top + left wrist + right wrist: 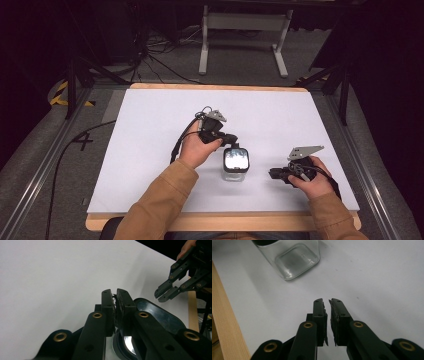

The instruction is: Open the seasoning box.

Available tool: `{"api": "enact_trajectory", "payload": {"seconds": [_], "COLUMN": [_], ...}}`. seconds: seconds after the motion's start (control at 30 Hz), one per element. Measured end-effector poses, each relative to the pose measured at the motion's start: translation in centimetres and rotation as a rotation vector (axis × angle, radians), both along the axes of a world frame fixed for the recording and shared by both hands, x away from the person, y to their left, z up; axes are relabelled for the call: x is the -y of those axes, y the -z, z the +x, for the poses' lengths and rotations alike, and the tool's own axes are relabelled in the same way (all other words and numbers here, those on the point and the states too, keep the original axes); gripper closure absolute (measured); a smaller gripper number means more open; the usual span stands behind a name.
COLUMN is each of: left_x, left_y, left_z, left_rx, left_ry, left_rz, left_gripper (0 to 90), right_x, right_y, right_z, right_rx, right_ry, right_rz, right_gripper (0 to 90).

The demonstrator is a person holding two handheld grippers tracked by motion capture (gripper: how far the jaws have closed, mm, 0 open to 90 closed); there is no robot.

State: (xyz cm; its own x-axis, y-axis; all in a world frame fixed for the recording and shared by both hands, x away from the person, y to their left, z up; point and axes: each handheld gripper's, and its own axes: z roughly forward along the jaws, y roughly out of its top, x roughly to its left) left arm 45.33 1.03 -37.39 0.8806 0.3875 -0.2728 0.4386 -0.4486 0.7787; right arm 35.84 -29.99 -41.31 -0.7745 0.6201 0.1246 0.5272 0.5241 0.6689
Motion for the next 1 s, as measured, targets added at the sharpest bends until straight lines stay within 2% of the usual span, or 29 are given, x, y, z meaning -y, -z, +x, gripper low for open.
{"api": "enact_trajectory", "payload": {"seconds": [0.03,0.2,0.37,0.53,0.77,1.0], "left_x": [0.1,0.1,0.2,0.0,0.1,0.0], "left_y": [0.1,-0.1,-0.2,0.0,0.1,0.2], "left_z": [0.0,-0.1,-0.1,0.1,0.1,0.2], "left_rx": [-0.01,-0.016,-0.019,-0.039,-0.045,-0.048], "left_ry": [0.001,-0.01,-0.016,-0.017,-0.028,-0.025], "left_rz": [-0.013,0.005,0.009,0.001,-0.009,-0.009], "left_gripper": [87.9,90.0,90.0,89.9,89.7,89.2], "right_x": [0.0,-0.3,-0.9,-1.6,-3.1,-5.5], "right_y": [0.0,-0.1,-0.4,-1.0,-2.0,-2.5], "right_z": [0.0,-0.1,-0.3,-0.6,-1.2,-1.6], "right_rx": [0.003,0.005,0.021,0.048,0.091,0.137], "right_ry": [-0.002,-0.004,-0.021,-0.04,-0.079,-0.124], "right_rz": [-0.001,0.0,0.012,0.019,0.058,0.137], "right_gripper": [82.7,83.3,83.7,84.3,85.9,89.0]}}
